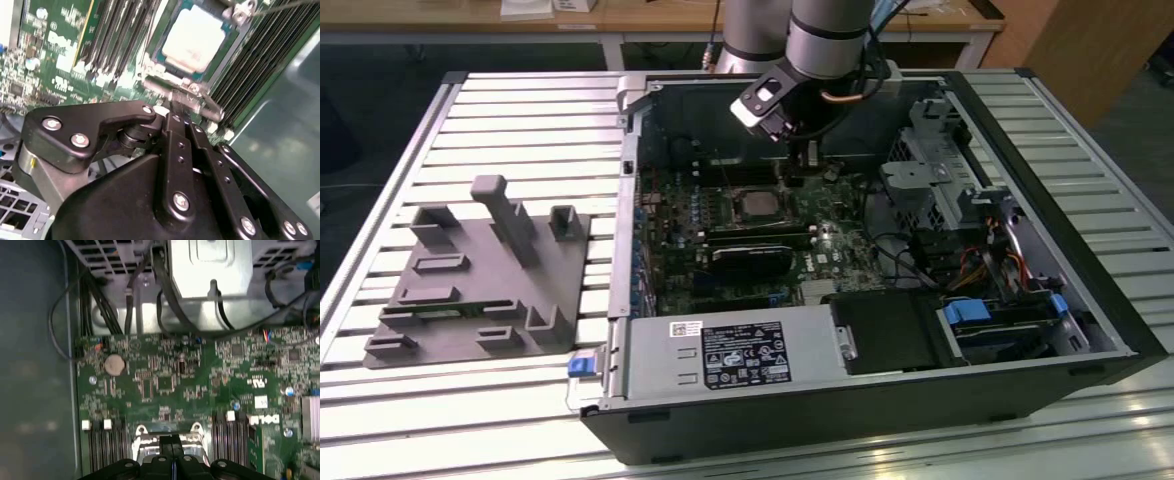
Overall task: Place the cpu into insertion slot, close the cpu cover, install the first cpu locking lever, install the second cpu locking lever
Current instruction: 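Close the cpu cover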
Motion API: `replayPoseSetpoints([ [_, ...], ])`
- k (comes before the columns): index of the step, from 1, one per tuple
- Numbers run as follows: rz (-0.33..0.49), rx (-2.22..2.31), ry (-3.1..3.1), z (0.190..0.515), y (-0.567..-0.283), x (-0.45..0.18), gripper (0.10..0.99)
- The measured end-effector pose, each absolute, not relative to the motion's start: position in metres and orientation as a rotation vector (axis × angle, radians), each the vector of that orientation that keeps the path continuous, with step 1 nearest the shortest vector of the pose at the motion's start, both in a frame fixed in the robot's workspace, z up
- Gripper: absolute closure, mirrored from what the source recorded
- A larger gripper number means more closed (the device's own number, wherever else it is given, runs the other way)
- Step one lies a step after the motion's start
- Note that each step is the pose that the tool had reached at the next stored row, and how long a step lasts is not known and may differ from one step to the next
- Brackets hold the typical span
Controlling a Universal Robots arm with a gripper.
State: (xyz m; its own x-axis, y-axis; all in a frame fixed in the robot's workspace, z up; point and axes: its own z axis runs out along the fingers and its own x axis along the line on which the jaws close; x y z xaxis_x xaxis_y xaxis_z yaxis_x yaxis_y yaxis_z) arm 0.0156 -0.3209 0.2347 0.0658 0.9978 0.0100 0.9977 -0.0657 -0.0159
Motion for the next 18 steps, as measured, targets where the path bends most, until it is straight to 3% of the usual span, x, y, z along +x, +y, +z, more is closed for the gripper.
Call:
replayPoseSetpoints([
  [18,-0.054,-2.267,-2.180,0.230,-0.321,-0.004,0.980],
])
